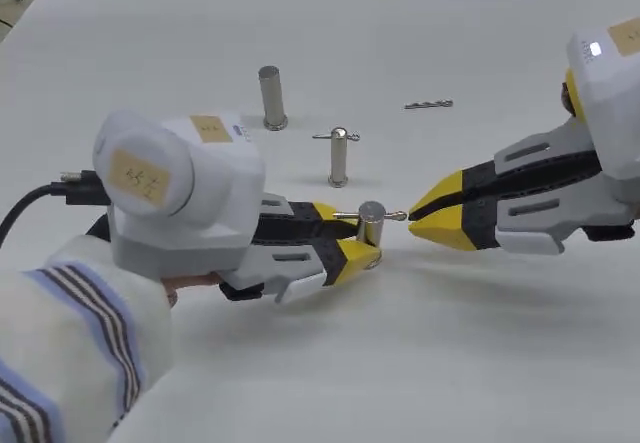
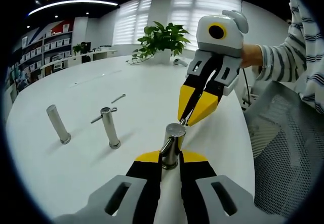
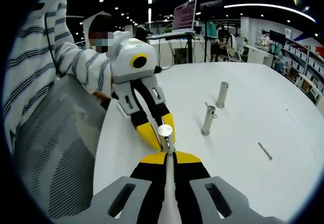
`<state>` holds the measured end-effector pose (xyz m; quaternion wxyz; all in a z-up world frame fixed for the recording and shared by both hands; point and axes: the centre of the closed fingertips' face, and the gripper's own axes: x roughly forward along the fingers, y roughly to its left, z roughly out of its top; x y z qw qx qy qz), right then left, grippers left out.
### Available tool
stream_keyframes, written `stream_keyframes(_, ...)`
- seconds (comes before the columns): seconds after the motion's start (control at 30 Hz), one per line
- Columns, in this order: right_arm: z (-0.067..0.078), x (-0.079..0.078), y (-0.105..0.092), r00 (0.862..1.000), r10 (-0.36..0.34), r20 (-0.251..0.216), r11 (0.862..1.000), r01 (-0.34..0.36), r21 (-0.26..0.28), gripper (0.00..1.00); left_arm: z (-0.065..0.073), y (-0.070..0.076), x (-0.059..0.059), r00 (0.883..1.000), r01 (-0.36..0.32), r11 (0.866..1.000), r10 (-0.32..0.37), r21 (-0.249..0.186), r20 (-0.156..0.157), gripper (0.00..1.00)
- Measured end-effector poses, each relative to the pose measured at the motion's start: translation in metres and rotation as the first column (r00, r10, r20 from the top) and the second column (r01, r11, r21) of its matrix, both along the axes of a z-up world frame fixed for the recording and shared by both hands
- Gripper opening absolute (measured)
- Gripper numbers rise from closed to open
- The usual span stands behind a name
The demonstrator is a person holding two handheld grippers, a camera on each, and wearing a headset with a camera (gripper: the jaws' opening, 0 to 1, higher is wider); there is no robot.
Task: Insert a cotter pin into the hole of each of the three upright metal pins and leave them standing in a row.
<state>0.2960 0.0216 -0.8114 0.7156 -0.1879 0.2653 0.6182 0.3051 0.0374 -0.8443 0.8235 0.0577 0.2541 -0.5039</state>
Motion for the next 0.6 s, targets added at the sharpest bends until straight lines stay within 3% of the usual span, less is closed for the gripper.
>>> stream_keyframes(0.23,0.0017,0.0018,0.0016,1.0,0.01,-0.002,1.0,-0.01,0.004,0.03,0.0004,0.0,0.0004,0.999,-0.024,1.0,0.024,-0.018,-0.024,0.12)
stream_keyframes(0.6,-0.0027,0.0028,0.0072,1.0,0.024,-0.005,1.0,-0.024,-0.001,0.03,0.0005,0.0001,-0.0002,1.0,-0.023,1.0,0.022,-0.015,-0.02,0.12)
